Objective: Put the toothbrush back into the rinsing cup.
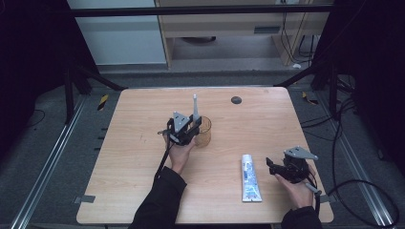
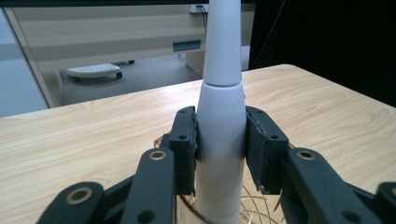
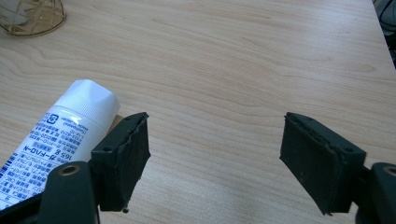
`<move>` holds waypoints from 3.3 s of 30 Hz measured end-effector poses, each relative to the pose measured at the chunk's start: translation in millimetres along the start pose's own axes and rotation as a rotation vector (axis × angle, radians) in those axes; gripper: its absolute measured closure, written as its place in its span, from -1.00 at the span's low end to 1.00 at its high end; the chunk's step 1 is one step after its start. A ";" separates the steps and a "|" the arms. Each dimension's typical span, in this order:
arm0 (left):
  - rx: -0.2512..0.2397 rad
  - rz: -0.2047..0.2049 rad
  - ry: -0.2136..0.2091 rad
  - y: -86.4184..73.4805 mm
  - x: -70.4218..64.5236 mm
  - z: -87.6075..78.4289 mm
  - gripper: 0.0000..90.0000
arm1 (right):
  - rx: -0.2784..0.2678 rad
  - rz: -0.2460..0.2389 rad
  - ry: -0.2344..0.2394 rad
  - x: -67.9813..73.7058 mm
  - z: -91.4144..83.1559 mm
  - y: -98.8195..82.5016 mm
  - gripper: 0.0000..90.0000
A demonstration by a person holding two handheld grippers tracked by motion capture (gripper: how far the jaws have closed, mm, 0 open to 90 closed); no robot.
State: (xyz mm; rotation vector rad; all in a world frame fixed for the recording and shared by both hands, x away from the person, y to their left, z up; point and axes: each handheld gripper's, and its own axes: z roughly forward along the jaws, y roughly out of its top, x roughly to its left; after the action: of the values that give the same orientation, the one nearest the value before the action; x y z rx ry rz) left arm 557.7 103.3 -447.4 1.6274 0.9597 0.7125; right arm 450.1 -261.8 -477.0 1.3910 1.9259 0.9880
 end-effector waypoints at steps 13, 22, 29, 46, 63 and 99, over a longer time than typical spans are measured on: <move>0.031 -0.001 -0.014 -5.2 2.1 -7.8 0.35 | -0.002 0.000 -0.001 1.1 -0.3 1.0 -0.47; 0.048 0.006 -0.027 -3.9 1.5 -11.9 0.31 | -0.006 -0.003 0.001 1.7 -0.8 2.0 -0.47; 0.055 0.002 -0.031 -4.4 1.4 -18.0 0.26 | -0.010 0.002 0.005 2.9 -1.8 3.1 -0.48; 0.148 0.090 0.013 -2.9 -0.6 -49.4 -0.07 | -0.030 0.013 0.022 6.7 -6.0 8.5 -0.48; 0.211 0.126 0.017 -17.2 32.8 -114.2 -0.14 | -0.009 0.008 0.060 16.6 -13.9 14.1 -0.31; 0.335 0.017 0.196 -65.2 102.3 -182.3 0.04 | 0.217 -0.091 0.188 44.1 -21.8 -21.9 0.68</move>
State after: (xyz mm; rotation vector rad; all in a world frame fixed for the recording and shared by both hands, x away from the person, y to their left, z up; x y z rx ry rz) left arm 441.1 287.7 -466.0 1.8819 1.2601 0.7632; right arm 407.7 -229.1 -483.4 1.3525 2.2715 0.9162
